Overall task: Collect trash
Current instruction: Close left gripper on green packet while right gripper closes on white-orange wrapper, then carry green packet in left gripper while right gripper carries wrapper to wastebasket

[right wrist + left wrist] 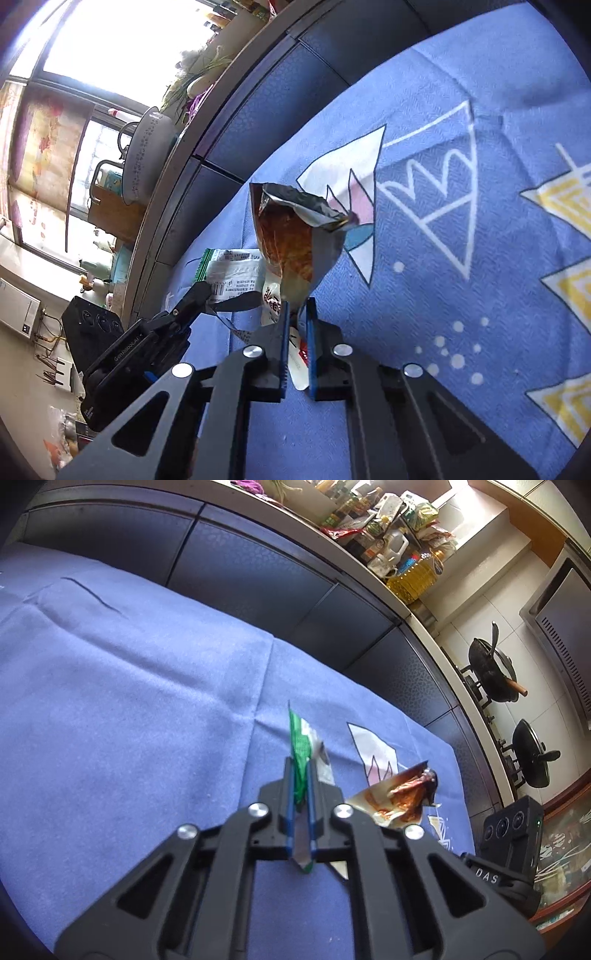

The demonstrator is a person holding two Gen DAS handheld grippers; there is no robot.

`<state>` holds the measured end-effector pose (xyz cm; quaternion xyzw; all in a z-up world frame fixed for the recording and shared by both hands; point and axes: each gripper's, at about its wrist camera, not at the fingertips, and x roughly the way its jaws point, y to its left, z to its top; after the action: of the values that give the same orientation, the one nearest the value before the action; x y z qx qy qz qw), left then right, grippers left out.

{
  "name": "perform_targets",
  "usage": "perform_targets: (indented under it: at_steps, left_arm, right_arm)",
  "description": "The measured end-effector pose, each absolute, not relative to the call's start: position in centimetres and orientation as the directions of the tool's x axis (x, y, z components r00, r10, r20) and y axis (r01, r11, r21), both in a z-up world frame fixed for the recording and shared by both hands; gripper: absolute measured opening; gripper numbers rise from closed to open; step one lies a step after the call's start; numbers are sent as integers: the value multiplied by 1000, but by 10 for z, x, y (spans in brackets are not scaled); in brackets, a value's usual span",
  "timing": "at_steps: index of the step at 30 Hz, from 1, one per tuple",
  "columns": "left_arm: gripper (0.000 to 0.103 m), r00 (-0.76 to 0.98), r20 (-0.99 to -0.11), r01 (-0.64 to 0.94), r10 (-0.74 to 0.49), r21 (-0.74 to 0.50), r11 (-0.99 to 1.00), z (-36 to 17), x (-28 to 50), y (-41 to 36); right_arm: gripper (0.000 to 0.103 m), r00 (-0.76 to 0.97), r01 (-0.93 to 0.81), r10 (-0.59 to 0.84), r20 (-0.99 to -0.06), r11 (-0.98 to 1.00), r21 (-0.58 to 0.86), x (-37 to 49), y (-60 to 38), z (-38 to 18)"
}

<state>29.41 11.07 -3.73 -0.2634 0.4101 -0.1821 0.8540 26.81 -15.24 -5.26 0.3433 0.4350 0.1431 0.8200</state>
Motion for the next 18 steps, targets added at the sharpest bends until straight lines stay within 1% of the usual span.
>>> perform_targets:
  at_steps: [5,9,14,18]
  left_arm:
    - [3,604,-561,127,-566,-634,763,-23,259,110]
    - [2,601,-529,194,-599,-631,751,2,230,91]
    - [2,561,-501,327,-658,-597,733,40,201,36]
    - [2,486,-474,459,-734,-577,676,63,182,-37]
  right_arm:
    - [4,668,38,452,-592,773,633,208,-187,-25]
    - [4,735,65,358,-576,808,586,157,-225,-8]
    - [4,813,167,184,-553,835,524,87,-295,7]
    - [4,835,308,-33,-549,854,418,21,-360,14]
